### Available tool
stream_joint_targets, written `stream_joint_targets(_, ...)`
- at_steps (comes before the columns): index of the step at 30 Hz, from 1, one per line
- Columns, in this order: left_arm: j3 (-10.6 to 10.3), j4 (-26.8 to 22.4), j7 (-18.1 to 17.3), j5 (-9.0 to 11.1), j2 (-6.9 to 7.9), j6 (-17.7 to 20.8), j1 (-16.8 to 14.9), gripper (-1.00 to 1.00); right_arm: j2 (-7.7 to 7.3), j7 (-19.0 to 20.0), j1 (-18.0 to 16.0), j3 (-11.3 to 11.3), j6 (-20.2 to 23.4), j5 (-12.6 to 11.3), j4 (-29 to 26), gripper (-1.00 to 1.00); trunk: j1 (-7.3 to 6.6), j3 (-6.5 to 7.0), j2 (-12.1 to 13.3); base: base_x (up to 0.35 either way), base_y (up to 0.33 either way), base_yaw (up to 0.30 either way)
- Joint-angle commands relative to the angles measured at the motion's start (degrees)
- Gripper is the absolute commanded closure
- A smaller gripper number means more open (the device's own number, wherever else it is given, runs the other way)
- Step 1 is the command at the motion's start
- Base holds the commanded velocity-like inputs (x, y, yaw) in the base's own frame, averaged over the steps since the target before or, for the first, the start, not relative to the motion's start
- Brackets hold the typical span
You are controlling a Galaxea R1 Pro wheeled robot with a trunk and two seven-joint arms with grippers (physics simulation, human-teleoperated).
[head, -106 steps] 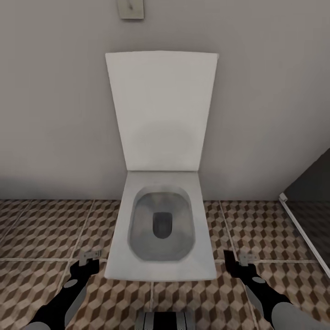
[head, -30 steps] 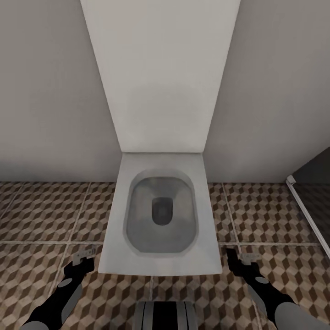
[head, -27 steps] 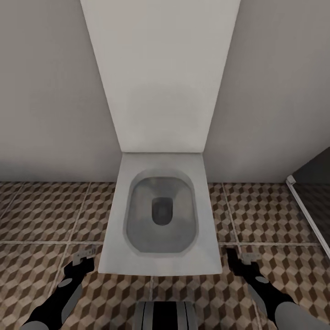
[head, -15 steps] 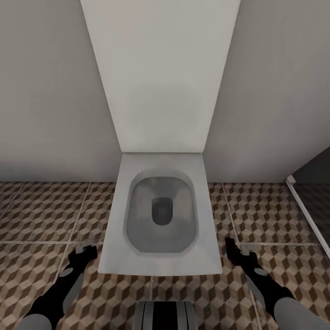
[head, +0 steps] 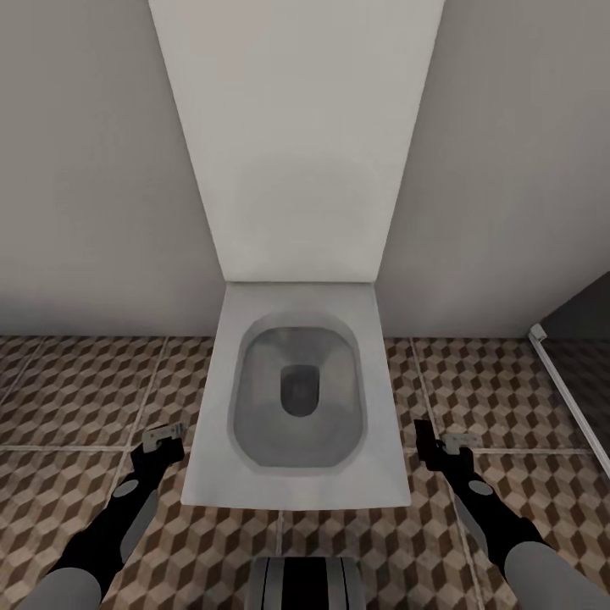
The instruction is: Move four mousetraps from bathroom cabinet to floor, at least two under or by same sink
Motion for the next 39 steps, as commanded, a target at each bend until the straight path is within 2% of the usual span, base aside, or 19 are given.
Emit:
stream_joint_targets(1,-0.14,0.03,0.31,0.18,0.03,-0.22,-0.02,1.0,-0.01,-0.04,-0.02,0.07,-0.19,-0.19,-0.04,1.0,-0.01,-0.03,-0.01,0.0,0.0,0.0)
stream_joint_targets(14,-0.01,0.06,0.6,-0.17,0.77,-0.52,-0.02,1.0,-0.1,-0.15,-0.08,0.0,-0.19,-0.21,-0.19,1.0,-0.01,-0.03,-0.01,0.0,0.0,0.0)
stream_joint_targets(27,-0.13,0.25,0.66,-0.13,0.09,-0.53,-0.02,1.0,-0.21,-0.16,-0.04,-0.03,-0.19,-0.23,-0.1,1.0,0.33,-2.91,-0.18,0.0,0.0,0.0)
stream_joint_targets(32,-0.16,0.24,0.63,-0.03,0.05,-0.53,-0.02,1.0,-0.87,-0.16,-0.08,-0.09,-0.22,-0.22,-0.17,1.0,0.45,-4.02,-0.25,0.0,0.0,0.0)
stream_joint_targets(34,-0.15,0.24,0.6,-0.02,0.1,-0.53,-0.02,1.0,-1.29,-0.16,-0.09,-0.26,-0.25,-0.25,-0.22,1.0,0.45,-4.02,-0.25,0.0,0.0,0.0)
stream_joint_targets(36,-0.15,0.24,0.53,0.1,0.18,-0.53,-0.02,1.0,-1.72,-0.2,-0.1,-1.19,-0.38,-0.27,-0.25,1.0,0.45,-4.02,-0.25,0.0,0.0,0.0)
stream_joint_targets(39,-0.14,0.24,0.5,0.15,0.14,-0.53,-0.02,1.0,-2.09,-0.19,-0.06,-5.38,-0.5,-0.22,-0.27,1.0,0.45,-4.02,-0.25,0.0,0.0,0.0)
